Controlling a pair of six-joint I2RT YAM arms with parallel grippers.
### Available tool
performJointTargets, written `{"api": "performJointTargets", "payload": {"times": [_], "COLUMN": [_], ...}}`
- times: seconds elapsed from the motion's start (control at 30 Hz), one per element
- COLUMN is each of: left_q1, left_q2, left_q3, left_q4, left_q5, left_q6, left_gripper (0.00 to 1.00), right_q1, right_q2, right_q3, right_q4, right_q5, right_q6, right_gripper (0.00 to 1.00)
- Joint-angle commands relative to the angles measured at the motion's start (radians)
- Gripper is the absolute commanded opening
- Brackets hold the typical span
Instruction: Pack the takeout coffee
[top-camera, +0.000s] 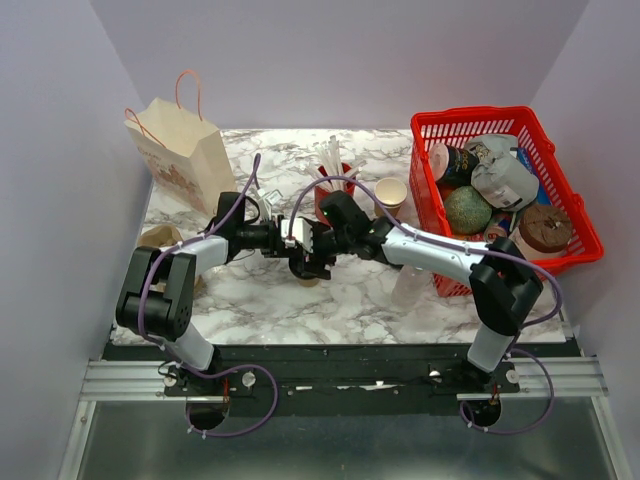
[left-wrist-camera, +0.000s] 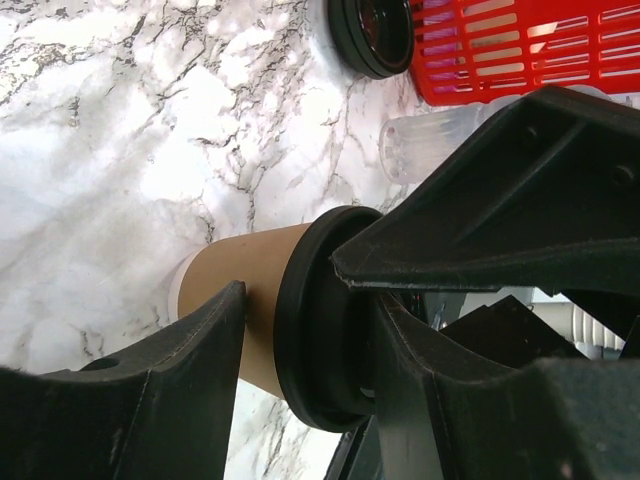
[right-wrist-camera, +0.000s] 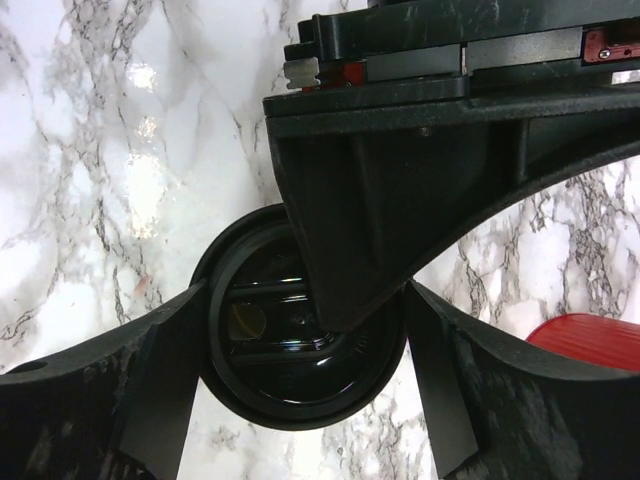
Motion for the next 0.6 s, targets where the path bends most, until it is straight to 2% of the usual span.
{"api": "performJointTargets", "payload": {"times": [0.0, 0.03, 0.17, 0.3, 0.57], "left_q1": [-0.016, -0.016, -0.014, -0.014, -0.014], "left_q2": [0.029, 0.02, -0.051, -0.106, -0.197], "left_q3": [-0.034, -0.03, -0.011, 0.003, 0.041], "left_q4": [-0.123, -0.12, -0.117, -0.147, -0.183], "left_q5": [-0.176, -0.165, -0.13, -0.139, -0.142], "left_q6": [0.042, 0.038, 0.037, 0.076, 0.122], "left_gripper": [0.55, 0.56, 0.99, 0.99, 0.99], "right_q1": [-0.012, -0.017, -0.035, -0.058, -0.069], "right_q2": [0.004, -0.02, -0.087, -0.099, -0.137], "right_q3": [-0.062, -0.061, -0.036, 0.005, 0.011], "right_q4": [-0.002, -0.021, -0.087, -0.15, -0.161], "right_q5": [0.131, 0.1, -0.018, -0.116, -0.167], "right_q6": [-0.04, -0.035, 0.025, 0.072, 0.075], "right_gripper": [0.88, 0.89, 0.95, 0.96, 0.97]}}
